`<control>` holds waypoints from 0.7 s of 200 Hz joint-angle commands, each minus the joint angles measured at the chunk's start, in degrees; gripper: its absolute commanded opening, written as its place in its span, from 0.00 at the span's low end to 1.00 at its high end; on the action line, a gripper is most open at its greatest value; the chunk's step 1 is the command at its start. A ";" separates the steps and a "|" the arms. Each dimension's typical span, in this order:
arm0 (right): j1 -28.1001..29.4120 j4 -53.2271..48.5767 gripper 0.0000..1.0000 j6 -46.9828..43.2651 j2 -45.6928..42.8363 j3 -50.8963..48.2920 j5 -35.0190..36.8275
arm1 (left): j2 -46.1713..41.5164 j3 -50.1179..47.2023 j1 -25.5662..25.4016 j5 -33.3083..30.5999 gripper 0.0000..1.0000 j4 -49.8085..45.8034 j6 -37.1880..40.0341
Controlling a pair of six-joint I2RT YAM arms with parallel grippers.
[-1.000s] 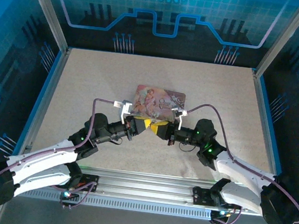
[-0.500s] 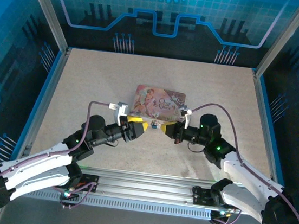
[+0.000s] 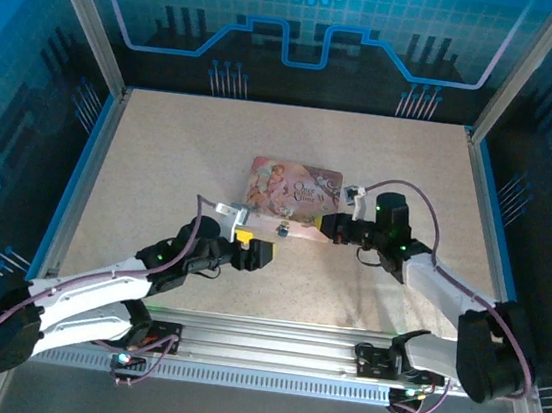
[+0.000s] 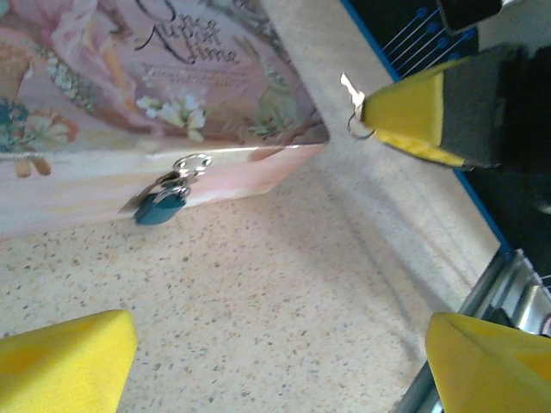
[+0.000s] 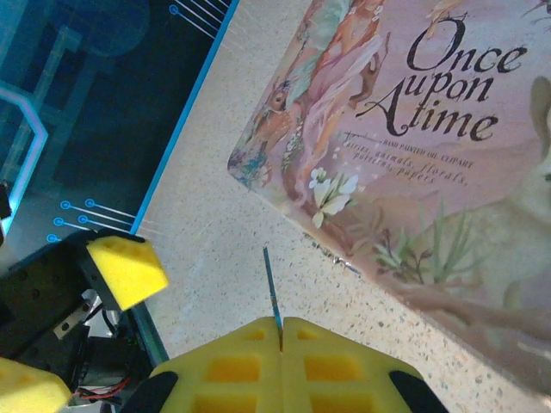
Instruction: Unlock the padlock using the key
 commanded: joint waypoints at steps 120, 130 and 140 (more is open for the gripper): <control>-0.81 7.61 0.06 -1.30 19.70 8.92 -0.18 | 11.32 3.71 0.70 -1.82 0.91 -0.84 -1.80; -0.81 6.94 0.06 -1.30 20.10 8.69 -0.04 | 11.59 3.68 0.84 -1.82 0.91 -0.87 -1.61; -0.72 6.05 0.06 -1.56 20.35 8.48 0.09 | 11.91 3.69 1.12 -1.80 0.91 -0.84 -1.39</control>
